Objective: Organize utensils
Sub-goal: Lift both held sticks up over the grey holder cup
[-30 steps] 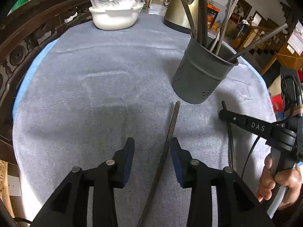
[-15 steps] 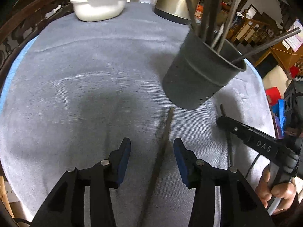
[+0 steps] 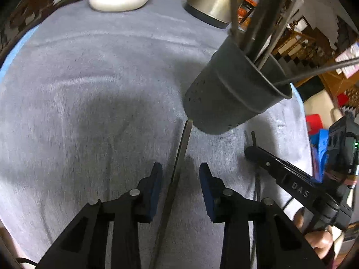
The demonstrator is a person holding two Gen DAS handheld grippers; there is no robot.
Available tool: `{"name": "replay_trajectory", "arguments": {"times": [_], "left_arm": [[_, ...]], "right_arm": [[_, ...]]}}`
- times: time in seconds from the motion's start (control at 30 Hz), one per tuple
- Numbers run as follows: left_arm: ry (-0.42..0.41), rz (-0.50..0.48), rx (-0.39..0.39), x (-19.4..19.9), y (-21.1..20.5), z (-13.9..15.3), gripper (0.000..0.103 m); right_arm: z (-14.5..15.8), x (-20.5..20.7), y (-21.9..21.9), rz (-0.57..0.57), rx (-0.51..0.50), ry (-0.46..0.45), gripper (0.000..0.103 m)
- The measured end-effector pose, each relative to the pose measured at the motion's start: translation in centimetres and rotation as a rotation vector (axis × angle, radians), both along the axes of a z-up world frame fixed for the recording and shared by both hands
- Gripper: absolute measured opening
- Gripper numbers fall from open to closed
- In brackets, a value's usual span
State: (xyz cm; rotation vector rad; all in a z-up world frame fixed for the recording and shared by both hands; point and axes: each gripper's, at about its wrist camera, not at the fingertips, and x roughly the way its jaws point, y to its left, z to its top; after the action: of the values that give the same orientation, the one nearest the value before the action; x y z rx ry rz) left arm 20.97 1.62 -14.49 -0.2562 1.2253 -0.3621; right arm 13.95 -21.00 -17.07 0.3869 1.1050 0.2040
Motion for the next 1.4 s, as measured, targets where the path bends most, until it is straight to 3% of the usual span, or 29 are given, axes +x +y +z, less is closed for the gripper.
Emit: {"name": "replay_trajectory", "arguments": {"times": [0.17, 0.37, 0.57, 0.77, 1.03, 1.2, 1.4], "left_arm": [[0.025, 0.000, -0.033, -1.7, 1.6, 1.2, 0.035], [0.024, -0.039, 0.045, -1.5, 1.6, 3.2, 0.036], [0.072, -0.081, 0.156, 0.7, 0.4, 2.0, 0.036], [0.099, -0.100, 0.184, 1.9, -1.1, 0.4, 0.036], [0.054, -0.133, 0.219, 2.2, -2.6, 0.6, 0.036], [0.028, -0.156, 0.227, 2.4, -3.8, 0.6, 0.021], [0.020, -0.179, 0.218, 2.5, -4.4, 0.6, 0.009]], "right_arm": [[-0.1, 0.1, -0.1, 0.002, 0.011, 0.001, 0.008], [0.0, 0.0, 0.0, 0.004, -0.001, 0.001, 0.008], [0.2, 0.3, 1.0, 0.026, -0.058, 0.011, 0.009], [0.6, 0.9, 2.7, 0.060, -0.152, 0.036, 0.009], [0.8, 1.8, 3.8, 0.117, -0.223, 0.084, 0.009], [0.9, 2.3, 3.8, 0.135, -0.211, 0.110, 0.009], [1.0, 3.8, 5.1, 0.175, -0.267, 0.134, 0.009]]}}
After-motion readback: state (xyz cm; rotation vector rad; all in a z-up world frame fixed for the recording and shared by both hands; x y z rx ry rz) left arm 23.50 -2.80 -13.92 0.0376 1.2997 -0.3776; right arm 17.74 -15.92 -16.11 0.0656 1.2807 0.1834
